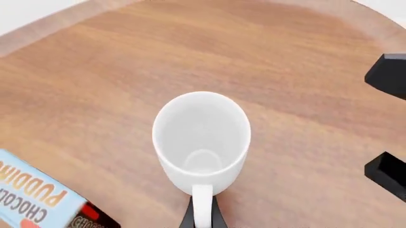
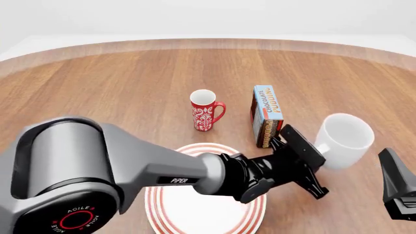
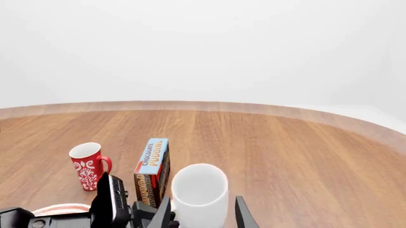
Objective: Pick up the white mug and put it on the plate, and put the chocolate pudding to the right of the plate.
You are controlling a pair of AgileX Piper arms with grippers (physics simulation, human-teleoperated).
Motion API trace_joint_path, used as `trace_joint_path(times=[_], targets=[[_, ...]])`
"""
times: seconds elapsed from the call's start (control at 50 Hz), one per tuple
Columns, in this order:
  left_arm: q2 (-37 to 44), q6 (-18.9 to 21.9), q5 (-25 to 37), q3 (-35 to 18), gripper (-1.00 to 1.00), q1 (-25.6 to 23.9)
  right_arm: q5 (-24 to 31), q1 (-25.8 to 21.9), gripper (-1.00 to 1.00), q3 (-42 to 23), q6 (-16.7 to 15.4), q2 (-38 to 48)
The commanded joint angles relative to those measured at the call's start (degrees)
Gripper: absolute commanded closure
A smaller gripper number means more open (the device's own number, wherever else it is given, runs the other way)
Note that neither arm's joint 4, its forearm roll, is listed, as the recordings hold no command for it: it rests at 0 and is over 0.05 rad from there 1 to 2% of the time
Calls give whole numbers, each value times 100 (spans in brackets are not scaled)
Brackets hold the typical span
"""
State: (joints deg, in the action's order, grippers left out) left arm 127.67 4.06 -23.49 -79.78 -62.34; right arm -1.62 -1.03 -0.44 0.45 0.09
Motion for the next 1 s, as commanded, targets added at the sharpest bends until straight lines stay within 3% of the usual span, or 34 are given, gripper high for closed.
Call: trace_joint_path(times=[0.02,0.44,1.0], targets=[[-304,5,-197,346,100,13,-25,-11,-100,2,58,8],[-967,75,-561,1172,100,-145,2,-12,-100,-23,48,-4],[-1893,140,-831,2063,100,31,-47,-5,-100,5,47,21]])
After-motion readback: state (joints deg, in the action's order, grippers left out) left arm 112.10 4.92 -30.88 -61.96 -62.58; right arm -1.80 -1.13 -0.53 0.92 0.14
